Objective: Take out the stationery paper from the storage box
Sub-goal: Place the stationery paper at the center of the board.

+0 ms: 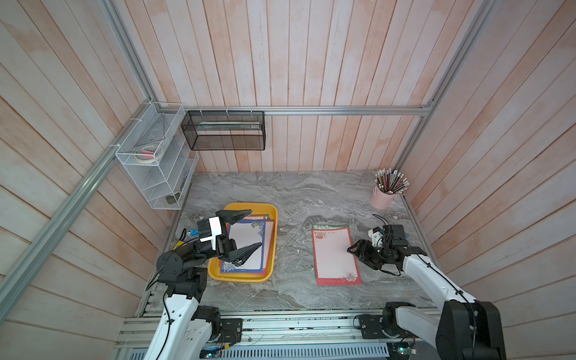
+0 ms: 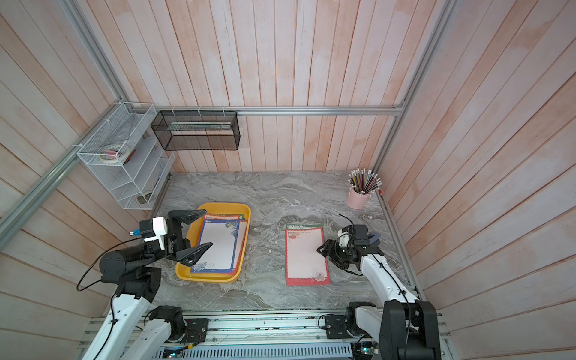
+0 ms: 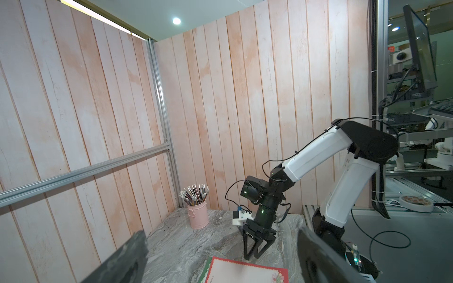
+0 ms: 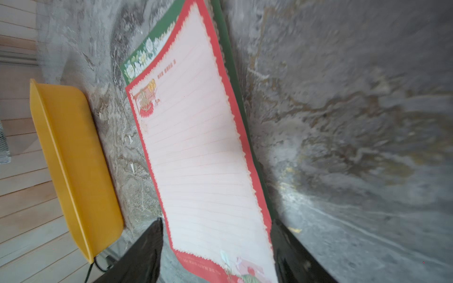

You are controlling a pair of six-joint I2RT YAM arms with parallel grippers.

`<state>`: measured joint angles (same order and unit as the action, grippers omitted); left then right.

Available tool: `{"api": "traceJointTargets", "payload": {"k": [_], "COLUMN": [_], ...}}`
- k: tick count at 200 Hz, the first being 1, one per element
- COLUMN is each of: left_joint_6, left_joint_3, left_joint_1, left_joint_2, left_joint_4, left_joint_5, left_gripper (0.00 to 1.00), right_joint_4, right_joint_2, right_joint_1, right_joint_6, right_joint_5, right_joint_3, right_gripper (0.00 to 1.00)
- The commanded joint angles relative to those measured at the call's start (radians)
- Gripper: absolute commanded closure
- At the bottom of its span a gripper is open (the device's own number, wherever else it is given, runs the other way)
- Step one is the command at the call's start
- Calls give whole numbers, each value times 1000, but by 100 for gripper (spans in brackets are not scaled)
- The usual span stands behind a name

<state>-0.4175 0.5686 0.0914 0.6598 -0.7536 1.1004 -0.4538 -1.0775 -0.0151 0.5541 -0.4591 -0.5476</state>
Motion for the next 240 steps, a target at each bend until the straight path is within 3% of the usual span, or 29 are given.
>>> {"api": "traceJointTargets", "payload": {"k": [1,53,107,172,240], "left_joint_6": [41,121,256,307,335], "left_joint_3": [39,71,164,264,273], "left_joint_1": [-5,-5,-5,-7,-7], "left_joint_2": [1,-3,72,197,236], "left_joint_4": [49,187,511,779,826], "left_joint_5": [-12,-73,-343,-722,-791], "left_gripper": [4,4,4,2,0], "right_joint_4": [-42,-17,99,352,699], "right_joint_2": [89,217,243,167,-32], "right_joint_1": [5,6,-31,-439,-744], "right_joint_6": [13,13,22,-66,-311], "right_joint_5": [172,305,309,631,654], "right_joint_3": [-43,-118,-175,-256,-281], "right_gripper": [24,22,34,36,33]}}
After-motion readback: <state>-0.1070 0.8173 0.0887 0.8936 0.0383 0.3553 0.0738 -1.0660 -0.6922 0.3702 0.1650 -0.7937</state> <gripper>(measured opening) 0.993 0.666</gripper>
